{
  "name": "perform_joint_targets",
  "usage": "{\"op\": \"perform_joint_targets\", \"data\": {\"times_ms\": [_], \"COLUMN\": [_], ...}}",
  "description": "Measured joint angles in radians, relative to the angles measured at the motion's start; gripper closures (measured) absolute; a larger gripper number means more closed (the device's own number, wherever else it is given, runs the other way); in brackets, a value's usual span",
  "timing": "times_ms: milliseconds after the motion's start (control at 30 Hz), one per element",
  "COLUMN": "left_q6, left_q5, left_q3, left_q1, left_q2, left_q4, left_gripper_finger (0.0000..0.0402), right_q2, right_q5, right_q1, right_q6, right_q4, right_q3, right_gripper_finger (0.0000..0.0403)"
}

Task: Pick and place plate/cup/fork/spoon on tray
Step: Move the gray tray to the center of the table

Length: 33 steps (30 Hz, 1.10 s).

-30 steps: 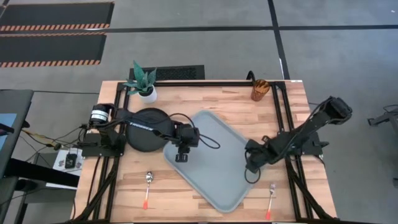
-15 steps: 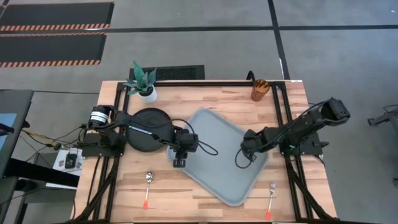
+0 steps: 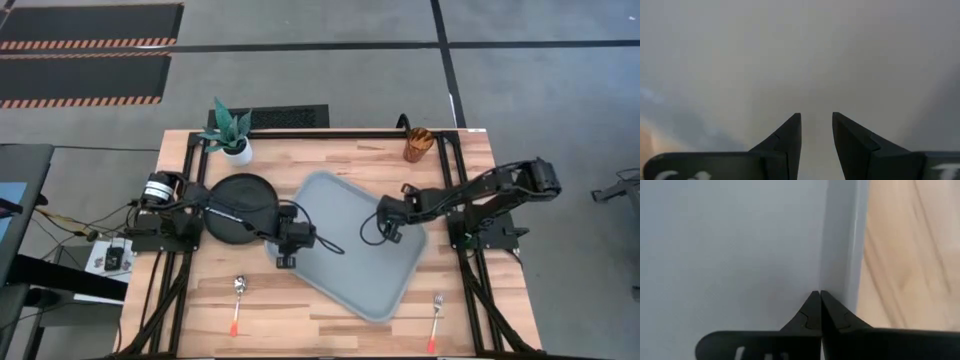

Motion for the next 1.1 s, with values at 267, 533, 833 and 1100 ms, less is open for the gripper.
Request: {"op": "perform_joint_targets", "data": {"times_ms": [267, 533, 833, 1100], "left_q6": [-0.044, -0.088, -0.143, -0.171], "left_q5": [0.152, 0.201, 0.336, 0.362], "left_q3": [-0.031, -0.069, -0.071, -0.072], "left_q1": [-0.011, -0.025, -0.042, -0.064], "left_q2": [0.006, 0.002, 0.005, 0.007], "left_q4": [-0.076, -0.047, 0.027, 0.054], "left_gripper_finger": [0.0304, 0.0304, 0.0304, 0.0304], "right_q2": [-0.076, -0.229, -0.250, -0.125], "right_q5": [-0.050, -0.208, -0.387, -0.396], "right_q1": [0.073, 0.347, 0.550, 0.517], "right_q6": [0.011, 0.348, 0.669, 0.629], "right_q4": [-0.001, -0.190, -0.390, -0.397], "right_q3": [0.000, 0.001, 0.001, 0.001], "right_gripper_finger": [0.0395, 0.0395, 0.0395, 0.0395]}}
